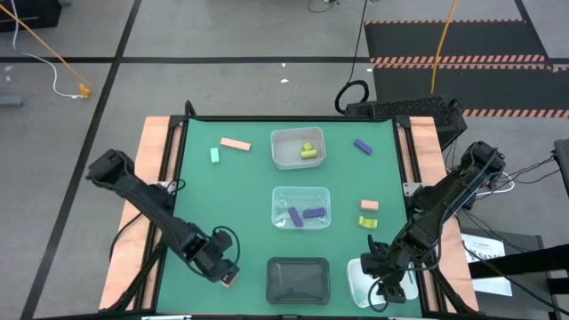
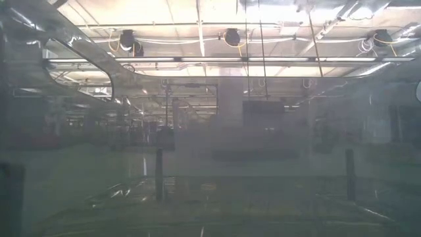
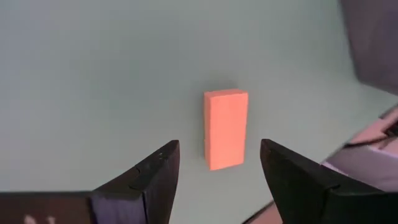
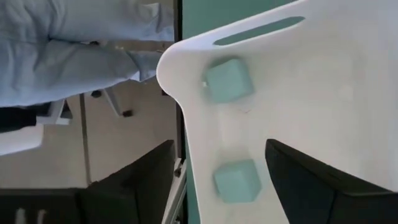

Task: Sort & place blocks by color
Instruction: Put the bottom pink block into the black bin

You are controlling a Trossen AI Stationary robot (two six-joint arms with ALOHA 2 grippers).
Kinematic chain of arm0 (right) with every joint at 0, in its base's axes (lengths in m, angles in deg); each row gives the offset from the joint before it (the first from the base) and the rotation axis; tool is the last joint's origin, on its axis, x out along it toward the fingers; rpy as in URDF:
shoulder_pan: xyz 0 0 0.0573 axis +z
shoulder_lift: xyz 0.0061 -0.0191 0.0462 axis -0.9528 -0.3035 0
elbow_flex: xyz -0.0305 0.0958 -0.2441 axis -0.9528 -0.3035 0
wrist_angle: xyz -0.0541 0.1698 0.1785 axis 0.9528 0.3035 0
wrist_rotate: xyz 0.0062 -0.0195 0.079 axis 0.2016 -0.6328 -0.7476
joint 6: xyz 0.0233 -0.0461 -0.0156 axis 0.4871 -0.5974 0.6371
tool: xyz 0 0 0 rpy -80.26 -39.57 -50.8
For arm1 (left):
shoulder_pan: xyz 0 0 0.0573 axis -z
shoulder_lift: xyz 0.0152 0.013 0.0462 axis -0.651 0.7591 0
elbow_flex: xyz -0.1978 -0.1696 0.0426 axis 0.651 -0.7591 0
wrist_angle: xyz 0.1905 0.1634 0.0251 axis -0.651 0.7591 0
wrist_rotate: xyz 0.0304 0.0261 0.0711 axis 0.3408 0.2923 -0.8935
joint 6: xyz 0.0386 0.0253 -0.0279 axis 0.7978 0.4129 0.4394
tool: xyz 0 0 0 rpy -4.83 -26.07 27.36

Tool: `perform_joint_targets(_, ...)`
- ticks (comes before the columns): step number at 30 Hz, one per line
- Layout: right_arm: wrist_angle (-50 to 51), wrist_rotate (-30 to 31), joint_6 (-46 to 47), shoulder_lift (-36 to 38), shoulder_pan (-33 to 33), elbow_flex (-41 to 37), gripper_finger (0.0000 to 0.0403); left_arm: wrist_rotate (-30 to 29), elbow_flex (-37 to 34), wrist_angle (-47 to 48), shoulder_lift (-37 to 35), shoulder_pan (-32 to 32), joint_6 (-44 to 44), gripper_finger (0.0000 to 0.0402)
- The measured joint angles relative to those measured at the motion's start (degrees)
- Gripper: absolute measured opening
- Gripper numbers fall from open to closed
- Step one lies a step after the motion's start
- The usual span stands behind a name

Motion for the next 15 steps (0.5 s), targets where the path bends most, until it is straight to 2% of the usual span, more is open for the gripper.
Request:
perform_joint_targets(8,0.0,0.06,-3.59,0.12,0.02,-0.01,0.0242,-0.01,0.0,-10.48,6.74,-0.02,-3.08,0.0225)
perform_joint_targets(15,-1.8,0.04,-2.46,0.12,0.02,-2.39,0.0242,0.01,0.33,-11.62,9.74,-0.04,-4.13,0.0225)
